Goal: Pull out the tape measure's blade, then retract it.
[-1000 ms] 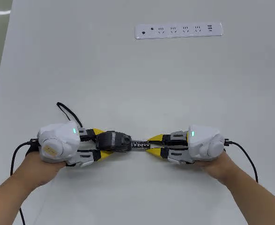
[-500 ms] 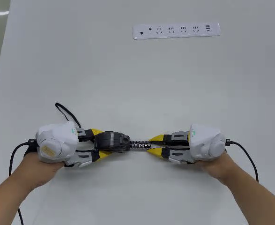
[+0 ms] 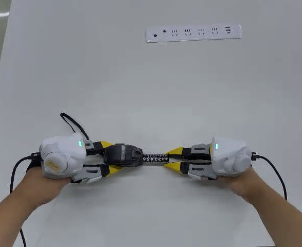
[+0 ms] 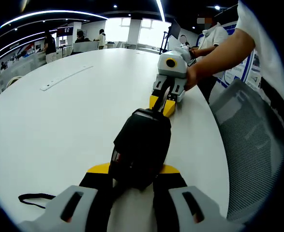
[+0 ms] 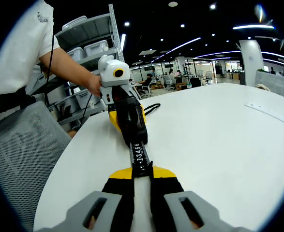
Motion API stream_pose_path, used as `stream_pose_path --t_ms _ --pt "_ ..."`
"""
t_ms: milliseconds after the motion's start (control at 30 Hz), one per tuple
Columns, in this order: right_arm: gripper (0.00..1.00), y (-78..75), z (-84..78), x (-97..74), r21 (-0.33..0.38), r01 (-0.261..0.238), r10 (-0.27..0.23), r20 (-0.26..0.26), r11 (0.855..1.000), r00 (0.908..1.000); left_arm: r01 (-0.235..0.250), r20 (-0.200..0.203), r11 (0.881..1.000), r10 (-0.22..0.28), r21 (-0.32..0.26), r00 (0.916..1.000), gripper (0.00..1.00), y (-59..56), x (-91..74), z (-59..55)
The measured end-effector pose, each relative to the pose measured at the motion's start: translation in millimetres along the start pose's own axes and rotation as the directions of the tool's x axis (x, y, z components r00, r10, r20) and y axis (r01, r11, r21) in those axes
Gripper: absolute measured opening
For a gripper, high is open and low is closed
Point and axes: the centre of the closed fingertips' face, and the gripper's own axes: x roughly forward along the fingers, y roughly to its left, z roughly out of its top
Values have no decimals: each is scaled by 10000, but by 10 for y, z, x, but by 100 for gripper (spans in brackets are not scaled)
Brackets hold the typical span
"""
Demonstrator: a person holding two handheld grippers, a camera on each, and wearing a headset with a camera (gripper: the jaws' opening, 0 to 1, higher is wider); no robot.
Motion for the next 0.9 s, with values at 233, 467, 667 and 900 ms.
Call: stream_pose_path --t_ms 233,467,667,900 --pt "9 -5 -11 -41 93 39 -39 23 9999 10000 -32 1 10000 32 5 10000 28 4 3 -10" --pt "9 -13 -29 -95 212 90 -91 58 9997 9999 -26 6 10000 27 -10 10000 28 -2 8 -6" --pt "9 -14 -39 -122 233 109 -111 75 9997 9999 -23 9 10000 23 -17 10000 28 -8 11 3" --pt "8 -23 -53 -150 384 96 -99 85 9992 9999 -27 -5 10000 27 -28 10000 28 -15 9 16"
